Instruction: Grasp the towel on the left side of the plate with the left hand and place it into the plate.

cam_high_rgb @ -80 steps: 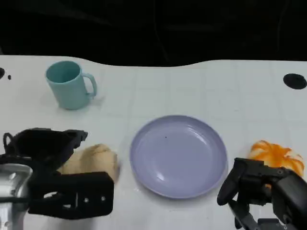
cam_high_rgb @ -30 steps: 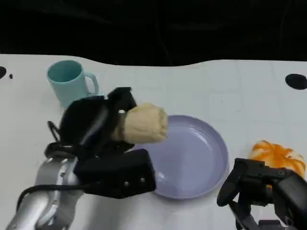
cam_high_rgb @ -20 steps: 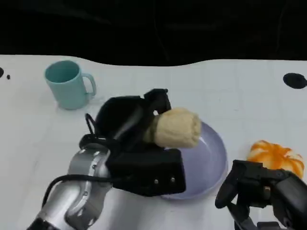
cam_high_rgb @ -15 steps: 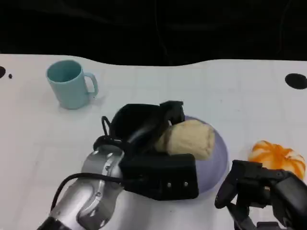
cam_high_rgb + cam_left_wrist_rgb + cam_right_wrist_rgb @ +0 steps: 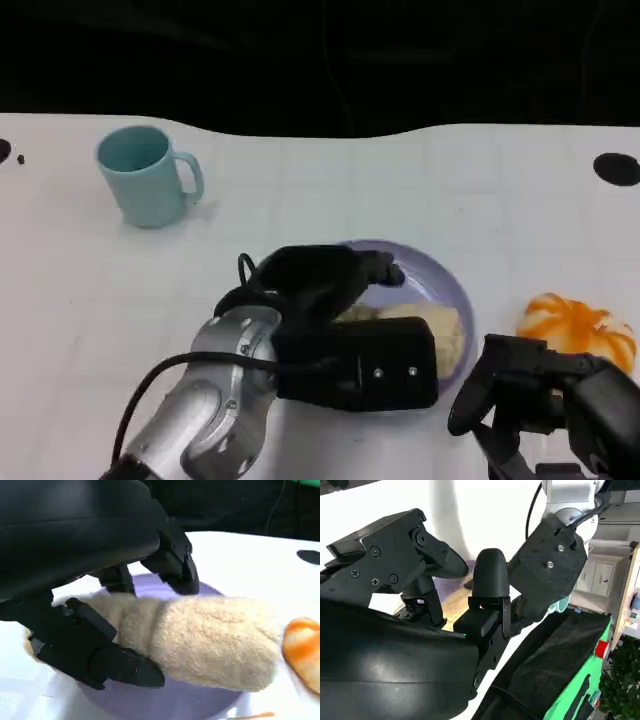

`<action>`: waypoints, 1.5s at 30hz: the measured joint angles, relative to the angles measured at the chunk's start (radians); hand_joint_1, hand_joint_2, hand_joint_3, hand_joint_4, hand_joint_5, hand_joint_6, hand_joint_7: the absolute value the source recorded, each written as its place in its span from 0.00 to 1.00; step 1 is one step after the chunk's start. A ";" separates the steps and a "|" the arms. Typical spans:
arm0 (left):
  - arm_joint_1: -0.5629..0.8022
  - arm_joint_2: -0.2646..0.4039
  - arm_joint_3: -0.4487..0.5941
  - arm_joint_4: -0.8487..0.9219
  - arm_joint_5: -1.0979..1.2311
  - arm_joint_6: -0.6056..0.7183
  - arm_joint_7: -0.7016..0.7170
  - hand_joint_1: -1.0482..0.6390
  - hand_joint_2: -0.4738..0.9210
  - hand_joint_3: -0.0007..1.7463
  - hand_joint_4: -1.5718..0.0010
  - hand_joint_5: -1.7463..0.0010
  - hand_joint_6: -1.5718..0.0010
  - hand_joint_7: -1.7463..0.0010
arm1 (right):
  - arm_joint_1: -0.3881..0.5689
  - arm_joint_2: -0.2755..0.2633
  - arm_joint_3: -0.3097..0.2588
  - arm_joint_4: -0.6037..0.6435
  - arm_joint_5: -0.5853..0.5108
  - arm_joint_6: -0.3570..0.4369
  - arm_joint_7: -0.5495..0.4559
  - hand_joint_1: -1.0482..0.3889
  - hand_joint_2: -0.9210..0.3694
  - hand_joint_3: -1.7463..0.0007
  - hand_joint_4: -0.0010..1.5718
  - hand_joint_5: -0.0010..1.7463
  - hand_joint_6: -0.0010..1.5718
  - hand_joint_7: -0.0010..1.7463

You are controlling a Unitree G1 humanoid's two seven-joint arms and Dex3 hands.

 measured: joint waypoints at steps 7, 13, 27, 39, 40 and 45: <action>0.000 0.025 -0.001 -0.061 0.036 0.021 -0.009 0.17 1.00 0.13 1.00 0.77 0.95 1.00 | 0.000 0.000 -0.002 0.001 0.002 0.000 0.000 0.65 0.28 0.39 0.50 0.95 0.46 0.76; 0.005 0.067 0.031 -0.145 0.009 0.025 -0.071 0.18 1.00 0.13 1.00 0.74 0.88 0.97 | -0.001 0.000 -0.001 0.008 0.001 -0.006 0.000 0.64 0.28 0.39 0.50 0.95 0.46 0.76; 0.144 0.186 0.320 -0.450 -0.383 0.081 -0.281 0.38 1.00 0.16 0.79 0.59 0.71 0.90 | -0.009 0.006 0.018 0.006 -0.003 -0.001 -0.007 0.64 0.29 0.39 0.50 0.95 0.45 0.76; 0.510 0.066 0.626 -0.686 -0.862 0.123 -0.180 0.55 0.65 0.78 0.48 0.20 0.45 0.46 | -0.022 0.007 0.021 0.007 -0.002 0.003 -0.011 0.64 0.29 0.39 0.50 0.95 0.45 0.75; 0.541 0.049 0.646 -0.715 -0.905 0.156 -0.165 0.54 0.64 0.79 0.48 0.17 0.45 0.42 | -0.023 0.007 0.021 0.007 -0.002 0.003 -0.011 0.64 0.29 0.39 0.50 0.95 0.45 0.75; 0.656 -0.034 0.735 -0.840 -1.121 0.347 -0.065 0.55 0.73 0.73 0.47 0.08 0.49 0.29 | -0.025 0.006 0.018 0.008 -0.002 0.005 -0.010 0.64 0.29 0.40 0.50 0.95 0.46 0.75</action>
